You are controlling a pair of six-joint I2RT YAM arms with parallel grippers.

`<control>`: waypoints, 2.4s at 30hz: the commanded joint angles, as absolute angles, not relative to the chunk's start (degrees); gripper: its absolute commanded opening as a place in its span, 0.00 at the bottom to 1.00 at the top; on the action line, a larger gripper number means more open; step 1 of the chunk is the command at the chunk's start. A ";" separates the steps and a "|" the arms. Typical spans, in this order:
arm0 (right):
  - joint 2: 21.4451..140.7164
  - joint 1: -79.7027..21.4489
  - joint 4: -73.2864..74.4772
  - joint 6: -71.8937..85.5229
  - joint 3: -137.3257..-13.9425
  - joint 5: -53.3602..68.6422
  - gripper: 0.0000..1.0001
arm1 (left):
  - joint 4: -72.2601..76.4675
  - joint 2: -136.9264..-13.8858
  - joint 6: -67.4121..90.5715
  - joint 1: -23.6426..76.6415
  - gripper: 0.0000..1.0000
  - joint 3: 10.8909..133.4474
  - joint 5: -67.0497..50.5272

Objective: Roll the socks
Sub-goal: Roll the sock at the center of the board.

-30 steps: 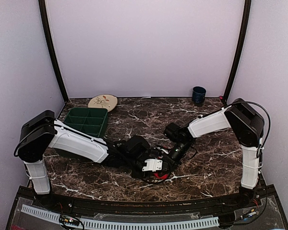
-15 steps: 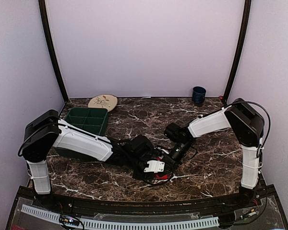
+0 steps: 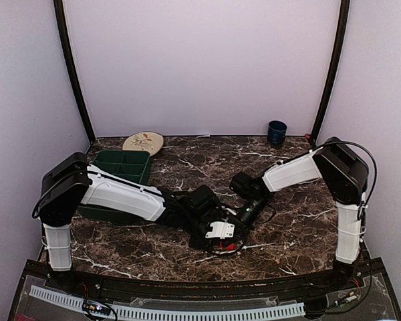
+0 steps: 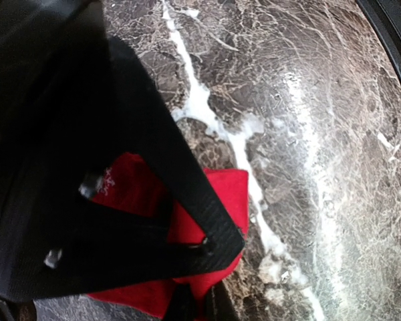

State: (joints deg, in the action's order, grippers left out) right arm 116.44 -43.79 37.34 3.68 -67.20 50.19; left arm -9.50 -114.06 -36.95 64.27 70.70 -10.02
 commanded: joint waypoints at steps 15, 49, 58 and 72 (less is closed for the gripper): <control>108.93 -41.74 31.03 9.30 -59.01 45.71 0.38 | -22.73 -117.72 -35.38 64.35 0.00 73.74 -17.54; 76.88 -44.26 23.98 17.40 -41.90 11.55 0.39 | -48.20 -130.19 -28.06 57.04 0.00 96.64 -37.37; 69.86 -55.98 22.35 18.97 -39.39 -2.71 0.38 | -53.37 -135.05 -25.90 54.75 0.00 102.50 -42.01; 74.25 -73.57 18.36 11.43 -41.05 -15.10 0.38 | -57.10 -138.59 -24.01 52.21 0.00 105.94 -48.27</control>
State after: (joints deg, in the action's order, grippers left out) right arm 72.01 -70.54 21.61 14.94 -39.46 -10.09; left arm -53.67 -137.10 -24.62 52.71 105.19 -48.42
